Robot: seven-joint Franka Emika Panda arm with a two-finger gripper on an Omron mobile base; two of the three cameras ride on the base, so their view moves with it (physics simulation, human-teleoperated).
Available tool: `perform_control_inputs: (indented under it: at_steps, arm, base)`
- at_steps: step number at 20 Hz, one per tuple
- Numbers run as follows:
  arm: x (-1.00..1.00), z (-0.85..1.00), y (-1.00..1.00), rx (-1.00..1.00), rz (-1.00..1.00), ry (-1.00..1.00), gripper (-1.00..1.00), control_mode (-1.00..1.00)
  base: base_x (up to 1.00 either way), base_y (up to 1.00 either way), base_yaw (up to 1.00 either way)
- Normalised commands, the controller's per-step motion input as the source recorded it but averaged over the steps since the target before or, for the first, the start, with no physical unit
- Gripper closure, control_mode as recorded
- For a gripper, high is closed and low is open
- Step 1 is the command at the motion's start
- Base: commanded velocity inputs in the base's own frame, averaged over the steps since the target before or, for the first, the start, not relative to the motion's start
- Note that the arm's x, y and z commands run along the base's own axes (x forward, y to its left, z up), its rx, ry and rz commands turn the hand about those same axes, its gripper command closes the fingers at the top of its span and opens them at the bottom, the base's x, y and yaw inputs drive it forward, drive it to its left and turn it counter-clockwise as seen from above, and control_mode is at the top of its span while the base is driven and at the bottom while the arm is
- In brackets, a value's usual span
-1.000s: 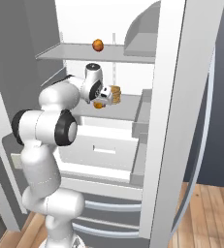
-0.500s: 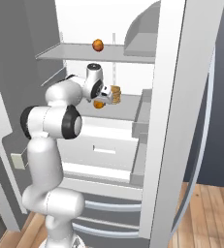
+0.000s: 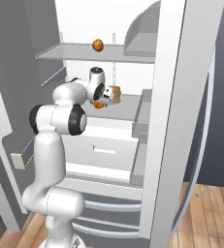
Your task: Pick up the orange and peach from the fridge and place one fruit on each plate on the dining counter.
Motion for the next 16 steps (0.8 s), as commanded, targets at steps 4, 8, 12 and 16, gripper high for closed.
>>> perform_control_inputs:
  at_steps: [4,8,12,16]
  arm:
    - [0.42,-0.03,0.03,0.0,0.0,0.0,-1.0,-1.0]
    - [0.17,0.0,0.01,0.0,0.0,0.01,-1.0,-1.0]
    - [-0.08,-0.08,0.0,0.0,0.0,0.11,-1.0,-1.0]
    - [-0.22,-0.18,0.0,0.0,0.0,0.15,-1.0,-1.0]
  base:
    - [0.0,0.0,0.0]
    - [0.0,0.0,0.0]
    - [0.0,0.0,0.0]
    - [0.0,0.0,0.0]
